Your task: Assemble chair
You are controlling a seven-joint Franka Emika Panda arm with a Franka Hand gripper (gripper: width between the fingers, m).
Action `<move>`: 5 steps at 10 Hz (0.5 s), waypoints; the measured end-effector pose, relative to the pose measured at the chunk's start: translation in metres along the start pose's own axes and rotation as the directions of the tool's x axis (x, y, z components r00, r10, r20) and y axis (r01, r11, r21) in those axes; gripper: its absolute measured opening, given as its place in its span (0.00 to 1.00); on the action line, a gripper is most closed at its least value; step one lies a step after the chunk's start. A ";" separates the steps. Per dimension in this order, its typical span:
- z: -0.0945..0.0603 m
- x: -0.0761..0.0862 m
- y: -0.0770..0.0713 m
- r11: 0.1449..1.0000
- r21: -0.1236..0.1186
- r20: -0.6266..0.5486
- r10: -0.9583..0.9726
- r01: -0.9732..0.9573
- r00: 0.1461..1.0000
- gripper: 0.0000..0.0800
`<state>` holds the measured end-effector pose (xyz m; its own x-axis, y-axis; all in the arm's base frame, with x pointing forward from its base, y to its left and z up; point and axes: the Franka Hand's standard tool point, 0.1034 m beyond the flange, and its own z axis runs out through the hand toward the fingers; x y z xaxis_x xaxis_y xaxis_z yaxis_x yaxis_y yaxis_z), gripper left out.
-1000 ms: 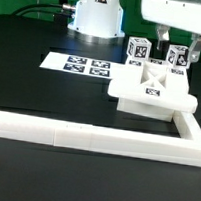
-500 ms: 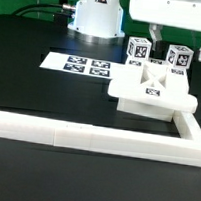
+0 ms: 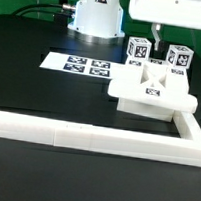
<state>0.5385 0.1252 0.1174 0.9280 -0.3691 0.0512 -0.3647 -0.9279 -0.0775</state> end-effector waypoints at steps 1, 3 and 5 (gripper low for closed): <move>0.000 0.001 0.002 0.997 0.000 0.000 -0.073 0.073 0.997 0.81; 0.000 0.002 0.004 0.972 -0.001 -0.002 -0.236 0.236 0.972 0.81; 0.000 0.004 0.007 0.925 -0.002 -0.002 -0.380 0.380 0.925 0.79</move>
Offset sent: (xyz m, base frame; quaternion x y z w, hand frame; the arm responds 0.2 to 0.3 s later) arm 0.0011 -0.0006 -0.0006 0.0079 0.0084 -0.2089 0.9779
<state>0.5399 0.1166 0.1166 0.9968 0.0113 0.0788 0.0153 -0.9986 -0.0503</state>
